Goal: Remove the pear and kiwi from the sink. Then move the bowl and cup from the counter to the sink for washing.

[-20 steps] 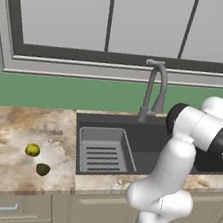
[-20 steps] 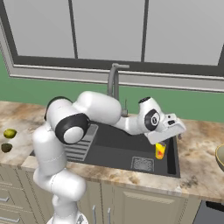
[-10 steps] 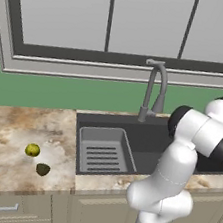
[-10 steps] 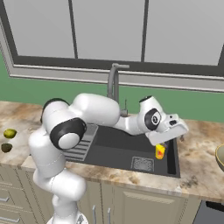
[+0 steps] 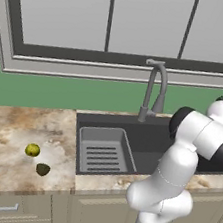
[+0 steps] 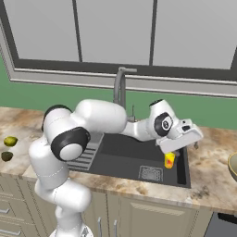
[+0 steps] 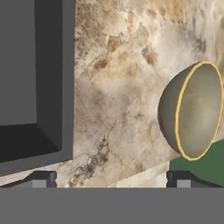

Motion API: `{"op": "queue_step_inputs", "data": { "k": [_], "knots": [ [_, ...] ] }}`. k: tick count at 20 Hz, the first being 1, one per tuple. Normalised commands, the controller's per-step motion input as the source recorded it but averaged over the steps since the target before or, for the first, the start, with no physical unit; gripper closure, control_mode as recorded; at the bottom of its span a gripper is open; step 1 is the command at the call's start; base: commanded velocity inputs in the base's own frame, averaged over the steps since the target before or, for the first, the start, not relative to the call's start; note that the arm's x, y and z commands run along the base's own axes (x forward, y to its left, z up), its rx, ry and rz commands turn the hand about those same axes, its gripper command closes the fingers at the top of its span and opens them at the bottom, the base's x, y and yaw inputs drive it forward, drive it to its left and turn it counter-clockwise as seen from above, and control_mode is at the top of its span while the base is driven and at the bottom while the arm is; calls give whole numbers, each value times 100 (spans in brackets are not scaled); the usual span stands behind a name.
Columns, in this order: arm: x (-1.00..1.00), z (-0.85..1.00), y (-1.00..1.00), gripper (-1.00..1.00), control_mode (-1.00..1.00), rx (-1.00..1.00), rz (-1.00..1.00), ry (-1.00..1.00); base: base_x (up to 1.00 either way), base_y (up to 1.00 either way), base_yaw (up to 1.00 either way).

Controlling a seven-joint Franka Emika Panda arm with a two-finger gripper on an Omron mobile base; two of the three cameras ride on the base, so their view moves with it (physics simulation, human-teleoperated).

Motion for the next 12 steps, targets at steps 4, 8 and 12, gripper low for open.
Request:
{"op": "queue_step_inputs", "data": {
  "k": [4,8,12],
  "knots": [
    [-16,9,-19,-100,-100,1,5,0,0,0,0],
    [-14,8,-24,-100,-100,1,10,0,0,0,0],
    [-11,9,-26,-100,-100,1,14,0,0,0,0]
  ]
}}
